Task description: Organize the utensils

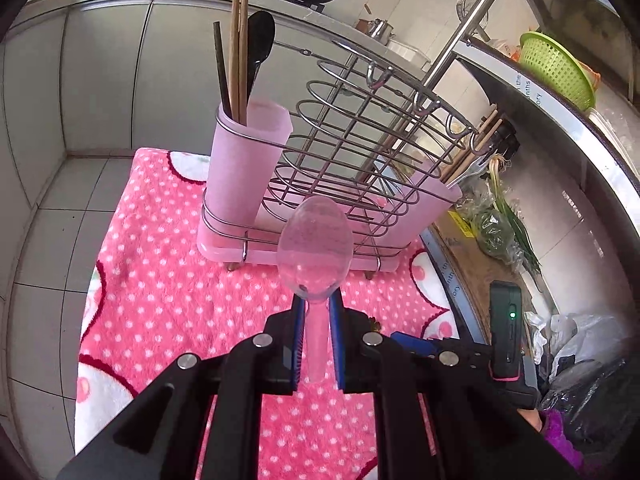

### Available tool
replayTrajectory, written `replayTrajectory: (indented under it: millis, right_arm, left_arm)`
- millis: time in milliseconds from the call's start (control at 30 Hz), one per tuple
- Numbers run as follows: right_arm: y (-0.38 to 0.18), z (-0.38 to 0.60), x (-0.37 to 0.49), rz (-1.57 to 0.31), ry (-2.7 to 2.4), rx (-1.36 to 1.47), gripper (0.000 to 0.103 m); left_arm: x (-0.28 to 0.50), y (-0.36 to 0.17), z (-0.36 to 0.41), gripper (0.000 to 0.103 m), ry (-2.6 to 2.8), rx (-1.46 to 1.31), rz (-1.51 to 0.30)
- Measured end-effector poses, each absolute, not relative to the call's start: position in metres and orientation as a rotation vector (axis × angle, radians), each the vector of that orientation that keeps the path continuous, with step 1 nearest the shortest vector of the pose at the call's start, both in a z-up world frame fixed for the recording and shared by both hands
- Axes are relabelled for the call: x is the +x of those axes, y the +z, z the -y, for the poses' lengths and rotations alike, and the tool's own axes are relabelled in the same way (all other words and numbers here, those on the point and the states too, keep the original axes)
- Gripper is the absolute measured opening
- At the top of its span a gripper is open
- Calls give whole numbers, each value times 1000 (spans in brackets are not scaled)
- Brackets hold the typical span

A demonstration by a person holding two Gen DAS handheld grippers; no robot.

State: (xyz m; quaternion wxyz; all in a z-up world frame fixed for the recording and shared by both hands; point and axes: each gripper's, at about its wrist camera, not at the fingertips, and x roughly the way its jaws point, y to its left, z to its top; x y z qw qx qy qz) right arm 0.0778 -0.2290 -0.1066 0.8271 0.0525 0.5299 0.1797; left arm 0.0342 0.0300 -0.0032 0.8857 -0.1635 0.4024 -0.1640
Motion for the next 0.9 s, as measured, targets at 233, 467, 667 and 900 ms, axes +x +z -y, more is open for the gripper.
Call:
replayTrajectory:
  millis: [233,467,667,900]
  right_arm:
    - [-120,214,97,-1102,344,-1,44]
    - [-117,220,91,-1067,339,39,27]
    - [-82,238,73,-956,363,132,27]
    - [-17,253,52,-778,398,195,27]
  left_arm:
    - [35,-3,-38,11,-355,-356,-828]
    - [37,-5,-44,11,-343,-370,-826]
    - [33,5,-49,11,-326,-366,-791]
    - [26,31,-59,11,-302,-363,-718]
